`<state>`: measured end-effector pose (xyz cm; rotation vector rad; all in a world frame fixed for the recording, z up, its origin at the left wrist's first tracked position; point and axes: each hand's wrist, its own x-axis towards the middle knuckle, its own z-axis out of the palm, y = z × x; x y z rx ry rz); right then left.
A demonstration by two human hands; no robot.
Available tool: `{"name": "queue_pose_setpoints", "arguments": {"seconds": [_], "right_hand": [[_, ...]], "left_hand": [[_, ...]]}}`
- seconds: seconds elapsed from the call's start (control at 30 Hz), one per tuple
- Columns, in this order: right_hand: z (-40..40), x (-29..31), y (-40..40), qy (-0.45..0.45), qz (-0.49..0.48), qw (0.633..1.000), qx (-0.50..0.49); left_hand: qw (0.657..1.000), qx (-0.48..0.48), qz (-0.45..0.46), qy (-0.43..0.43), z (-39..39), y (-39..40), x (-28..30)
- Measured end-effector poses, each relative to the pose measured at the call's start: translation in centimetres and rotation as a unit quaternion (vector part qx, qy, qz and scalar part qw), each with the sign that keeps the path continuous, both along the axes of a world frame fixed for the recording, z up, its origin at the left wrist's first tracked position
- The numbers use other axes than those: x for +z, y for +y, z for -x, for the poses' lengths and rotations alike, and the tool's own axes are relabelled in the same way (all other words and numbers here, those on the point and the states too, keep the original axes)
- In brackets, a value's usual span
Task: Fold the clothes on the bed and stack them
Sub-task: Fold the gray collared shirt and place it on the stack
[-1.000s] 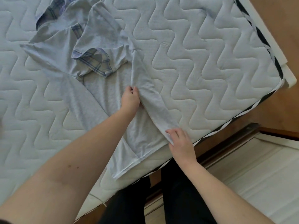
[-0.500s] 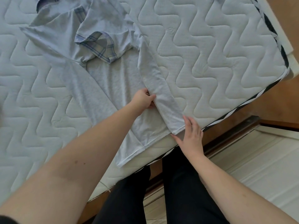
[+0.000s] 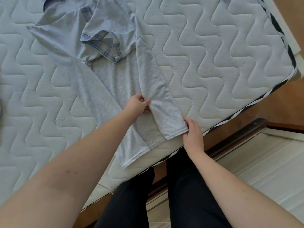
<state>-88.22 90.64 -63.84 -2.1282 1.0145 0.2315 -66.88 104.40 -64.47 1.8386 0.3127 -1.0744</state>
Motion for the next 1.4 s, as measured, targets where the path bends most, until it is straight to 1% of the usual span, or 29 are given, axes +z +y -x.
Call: {"name": "queue_pose_setpoints", "arguments": {"seconds": [0.1, 0.23, 0.3, 0.37, 0.43, 0.47, 0.53, 0.63, 0.7, 0.77, 0.87, 1.0, 1.07, 1.17, 1.3, 1.4], "right_hand": [[0.1, 0.0, -0.6, 0.001, -0.025, 0.997, -0.068], [0.3, 0.1, -1.1, 0.001, -0.025, 0.996, -0.082], [0.1, 0.1, -1.1, 0.004, -0.035, 0.995, -0.098], [-0.1, 0.1, -1.0, 0.003, -0.059, 0.991, -0.119], [0.0, 0.2, -1.0, 0.002, -0.083, 0.989, -0.120], [0.1, 0.4, -1.0, -0.001, -0.094, 0.989, -0.116], [0.3, 0.6, -1.0, -0.010, -0.113, 0.987, -0.112], [0.5, 0.9, -1.1, -0.020, -0.140, 0.983, -0.115], [0.7, 1.0, -1.3, -0.020, -0.158, 0.982, -0.104], [0.9, 1.1, -1.3, -0.025, -0.189, 0.977, -0.092], [0.6, 1.6, -0.4, -0.057, -0.229, 0.965, -0.117], [-1.9, 2.0, 0.8, -0.078, -0.164, 0.965, -0.190], [-3.3, 1.9, 0.8, -0.058, -0.134, 0.961, -0.234], [-4.0, 1.7, 0.4, -0.022, -0.091, 0.968, -0.234], [-3.0, 1.8, -0.1, -0.039, -0.113, 0.964, -0.237], [-1.7, 1.8, -0.7, -0.046, -0.141, 0.967, -0.208]], "left_hand": [[1.000, 0.007, 0.010, 0.000, 0.2, 0.2, 0.0], [1.000, -0.002, -0.006, -0.014, 0.3, 0.2, -0.2], [1.000, 0.014, 0.003, -0.008, 0.0, -0.1, -0.1], [0.997, 0.027, 0.046, 0.051, -0.2, -0.5, 0.3], [0.986, 0.004, 0.094, 0.141, 0.4, -0.8, 0.9], [0.979, -0.016, 0.103, 0.175, 1.0, -1.0, 1.1], [0.970, -0.054, 0.097, 0.217, 2.4, -1.2, 1.4], [0.960, -0.092, 0.089, 0.248, 4.6, -1.7, 1.8], [0.958, -0.074, 0.100, 0.260, 5.5, -2.4, 2.1], [0.952, -0.021, 0.129, 0.278, 5.6, -3.3, 2.7], [0.937, 0.046, 0.161, 0.307, 5.1, -4.9, 4.0], [0.931, 0.077, 0.166, 0.316, 4.4, -6.4, 5.2], [0.933, 0.075, 0.163, 0.311, 4.1, -6.8, 5.5], [0.947, 0.063, 0.142, 0.280, 4.0, -7.0, 5.6], [0.971, 0.031, 0.093, 0.220, 4.0, -6.5, 5.0], [0.976, 0.013, 0.082, 0.202, 4.1, -6.2, 4.5]]}}
